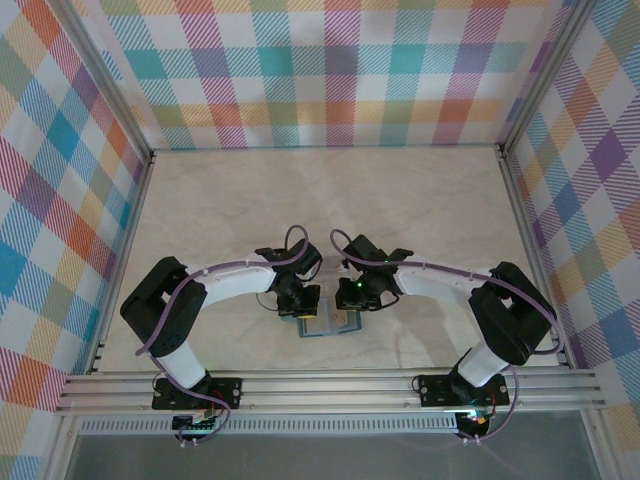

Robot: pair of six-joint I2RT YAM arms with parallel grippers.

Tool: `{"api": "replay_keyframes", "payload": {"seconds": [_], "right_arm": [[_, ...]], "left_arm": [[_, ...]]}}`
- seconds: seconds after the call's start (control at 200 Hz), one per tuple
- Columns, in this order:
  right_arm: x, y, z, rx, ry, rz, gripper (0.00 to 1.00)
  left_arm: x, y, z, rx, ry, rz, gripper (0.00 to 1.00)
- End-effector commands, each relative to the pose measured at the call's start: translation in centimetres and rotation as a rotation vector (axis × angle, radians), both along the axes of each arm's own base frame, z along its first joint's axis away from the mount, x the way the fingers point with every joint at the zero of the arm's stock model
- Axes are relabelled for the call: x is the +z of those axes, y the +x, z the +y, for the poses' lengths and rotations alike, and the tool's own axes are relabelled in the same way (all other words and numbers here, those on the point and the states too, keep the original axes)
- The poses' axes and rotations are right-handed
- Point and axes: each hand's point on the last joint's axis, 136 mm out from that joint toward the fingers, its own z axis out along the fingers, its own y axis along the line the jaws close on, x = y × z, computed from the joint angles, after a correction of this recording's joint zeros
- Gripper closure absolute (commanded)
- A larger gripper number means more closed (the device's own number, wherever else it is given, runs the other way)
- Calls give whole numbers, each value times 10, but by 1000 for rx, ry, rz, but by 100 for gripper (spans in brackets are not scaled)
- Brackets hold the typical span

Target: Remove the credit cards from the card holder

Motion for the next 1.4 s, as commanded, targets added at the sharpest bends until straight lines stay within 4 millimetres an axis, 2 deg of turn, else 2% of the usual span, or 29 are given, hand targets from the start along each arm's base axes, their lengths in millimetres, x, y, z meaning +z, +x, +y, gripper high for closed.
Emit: {"api": "replay_keyframes", "payload": {"seconds": [0.0, 0.18, 0.445, 0.545, 0.71, 0.845, 0.945, 1.035, 1.22, 1.395], "right_arm": [[-3, -6, 1, -4, 8, 21, 88], [1, -6, -6, -13, -12, 2, 91], [24, -2, -18, 37, -49, -87, 93], [36, -1, -20, 113, -48, -147, 93], [61, 9, -19, 294, -54, -314, 93], [78, 15, -15, 548, -72, -467, 93], [86, 32, -25, 693, -189, -564, 94], [95, 44, -26, 815, -217, -593, 95], [104, 55, -17, 1113, -226, -670, 99], [104, 74, -11, 1275, -265, -700, 100]], "left_arm": [[-21, -15, 27, -7, 137, 49, 100], [-14, -13, 20, -10, 102, 40, 99], [20, 5, 8, 18, 25, -48, 96], [30, 11, 11, 43, 6, -74, 95], [42, 18, 23, 90, -15, -103, 95], [46, 20, 40, 142, -21, -122, 95], [45, 19, 54, 181, -18, -128, 95], [49, 16, 61, 197, -26, -147, 93], [53, 8, 71, 213, -33, -170, 89], [52, 3, 76, 225, -36, -169, 89]]}}
